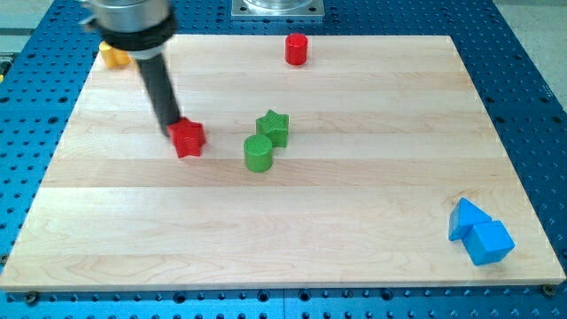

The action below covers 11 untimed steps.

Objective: Place the red blocks at the top center of the board

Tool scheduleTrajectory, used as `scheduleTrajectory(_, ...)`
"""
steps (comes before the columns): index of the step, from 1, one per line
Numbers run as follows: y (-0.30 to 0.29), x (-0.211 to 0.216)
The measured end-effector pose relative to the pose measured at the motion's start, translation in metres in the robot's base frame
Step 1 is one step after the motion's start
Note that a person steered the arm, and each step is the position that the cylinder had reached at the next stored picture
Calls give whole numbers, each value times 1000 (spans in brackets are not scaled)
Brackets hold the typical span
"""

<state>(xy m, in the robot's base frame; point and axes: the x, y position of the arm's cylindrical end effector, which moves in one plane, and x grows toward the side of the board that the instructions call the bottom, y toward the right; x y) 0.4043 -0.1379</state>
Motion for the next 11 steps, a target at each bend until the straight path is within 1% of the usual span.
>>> scheduleTrajectory(1, -19, 22)
scheduleTrajectory(2, 23, 38)
scheduleTrajectory(3, 21, 53)
scheduleTrajectory(4, 32, 91)
scheduleTrajectory(5, 70, 80)
scheduleTrajectory(6, 66, 35)
scheduleTrajectory(7, 51, 4)
scheduleTrajectory(9, 115, -90)
scheduleTrajectory(10, 71, -75)
scheduleTrajectory(11, 104, -105)
